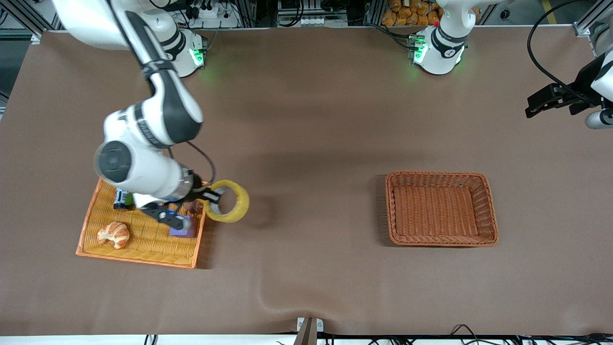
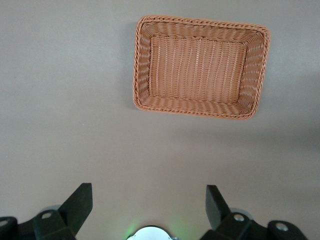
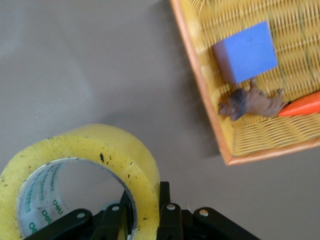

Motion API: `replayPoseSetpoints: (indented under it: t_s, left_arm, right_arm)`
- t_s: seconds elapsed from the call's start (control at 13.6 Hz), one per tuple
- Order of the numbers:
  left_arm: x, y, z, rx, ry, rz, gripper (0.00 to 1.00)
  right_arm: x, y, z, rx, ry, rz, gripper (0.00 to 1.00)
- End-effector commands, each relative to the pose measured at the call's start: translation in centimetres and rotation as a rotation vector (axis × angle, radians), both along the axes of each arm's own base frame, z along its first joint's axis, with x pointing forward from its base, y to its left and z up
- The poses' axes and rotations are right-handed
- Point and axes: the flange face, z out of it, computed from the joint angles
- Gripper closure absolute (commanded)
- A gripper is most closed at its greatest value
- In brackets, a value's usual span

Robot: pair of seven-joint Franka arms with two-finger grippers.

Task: Transfer tape with both arms
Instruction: 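Lift the tape with the right gripper and carry it to mid-table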

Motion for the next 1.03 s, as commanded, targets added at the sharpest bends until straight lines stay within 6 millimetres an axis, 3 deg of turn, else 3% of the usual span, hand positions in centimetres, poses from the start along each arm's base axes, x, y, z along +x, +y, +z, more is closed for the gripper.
replayPoseSetpoints:
  t_s: [0.0, 0.07, 0.59, 0.81, 0.96]
  left_arm:
    - [0.3, -0.7, -0.4, -0.009, -0.005, -0.020, 0.00]
    - [0.5, -0.7, -0.6, -0.010, -0.004, -0.020, 0.00]
    - [1.6, -1.1, -2.1, -0.015, 0.007, -0.029, 0.00]
    - [1.8, -1.4, -2.7, -0.017, 0.010, -0.035, 0.00]
    - [2.0, -1.4, -3.1, -0.016, 0.013, -0.036, 0.00]
  right_arm:
    - [0.1, 6.7, -2.6, -0.095, -0.038, -0.050, 1.00]
    - [-0.2, 8.9, -3.5, -0.099, -0.045, -0.067, 1.00]
    - [-2.2, 17.9, -10.3, 0.015, -0.195, -0.037, 1.00]
    - [-3.7, 21.2, -14.3, 0.057, -0.238, -0.045, 1.00]
    - [-4.1, 22.2, -14.8, 0.064, -0.234, -0.095, 1.00]
